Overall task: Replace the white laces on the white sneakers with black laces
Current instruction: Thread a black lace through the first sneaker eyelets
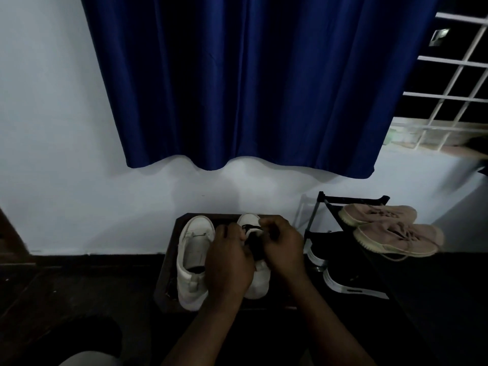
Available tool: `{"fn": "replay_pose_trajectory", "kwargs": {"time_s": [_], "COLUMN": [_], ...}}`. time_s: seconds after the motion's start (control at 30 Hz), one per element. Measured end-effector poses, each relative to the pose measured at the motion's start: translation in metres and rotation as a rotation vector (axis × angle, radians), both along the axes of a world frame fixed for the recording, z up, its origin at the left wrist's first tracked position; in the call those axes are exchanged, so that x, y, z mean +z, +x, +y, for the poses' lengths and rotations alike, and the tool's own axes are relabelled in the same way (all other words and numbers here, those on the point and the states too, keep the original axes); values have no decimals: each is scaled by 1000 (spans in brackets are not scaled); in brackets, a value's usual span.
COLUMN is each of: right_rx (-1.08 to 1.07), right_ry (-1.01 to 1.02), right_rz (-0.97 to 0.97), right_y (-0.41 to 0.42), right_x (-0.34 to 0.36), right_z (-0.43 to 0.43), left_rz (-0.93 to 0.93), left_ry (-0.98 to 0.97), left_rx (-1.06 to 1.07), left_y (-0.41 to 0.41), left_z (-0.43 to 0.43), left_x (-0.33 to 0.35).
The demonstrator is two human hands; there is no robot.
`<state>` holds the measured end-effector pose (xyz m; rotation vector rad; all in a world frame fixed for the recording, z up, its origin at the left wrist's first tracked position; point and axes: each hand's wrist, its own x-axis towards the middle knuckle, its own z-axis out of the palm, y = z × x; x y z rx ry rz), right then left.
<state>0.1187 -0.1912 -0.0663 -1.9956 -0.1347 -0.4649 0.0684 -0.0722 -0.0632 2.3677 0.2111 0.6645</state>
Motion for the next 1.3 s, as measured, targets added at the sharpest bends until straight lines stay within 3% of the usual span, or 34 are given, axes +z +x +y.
{"fn": "replay_pose_trajectory", "kwargs": {"time_s": [0.07,0.1,0.27,0.37,0.57,0.77,1.0,1.3], "right_rx": [-96,-168,-270,-246,-228,-222,-257,-272], "right_ry": [229,238,-263,-431,-553,-621,-578,-682], "right_rz": [81,96,301,256,127,157,117,125], "right_y": [-9,-10,-13,-18,-13,-8,-6,-4], "right_x": [-10,-18,-58,-68,-75,-79,-84,-88], "right_z": [-16,-26,-79,-87,-77,-66,-62,-58], "left_rz": [1,-2,-123,-109,-55,104,110,97], "left_ry": [18,27,193,264,308,414,521,570], "left_rx": [-18,-28,3,60,-163,-411,-357,-320], "left_y": [-1,-2,-10,-11,-19,-31,-26,-27], "left_z": [2,4,19,33,45,55,51,45], "left_x": [0,0,5,5,-4,-11,-16,-22]}}
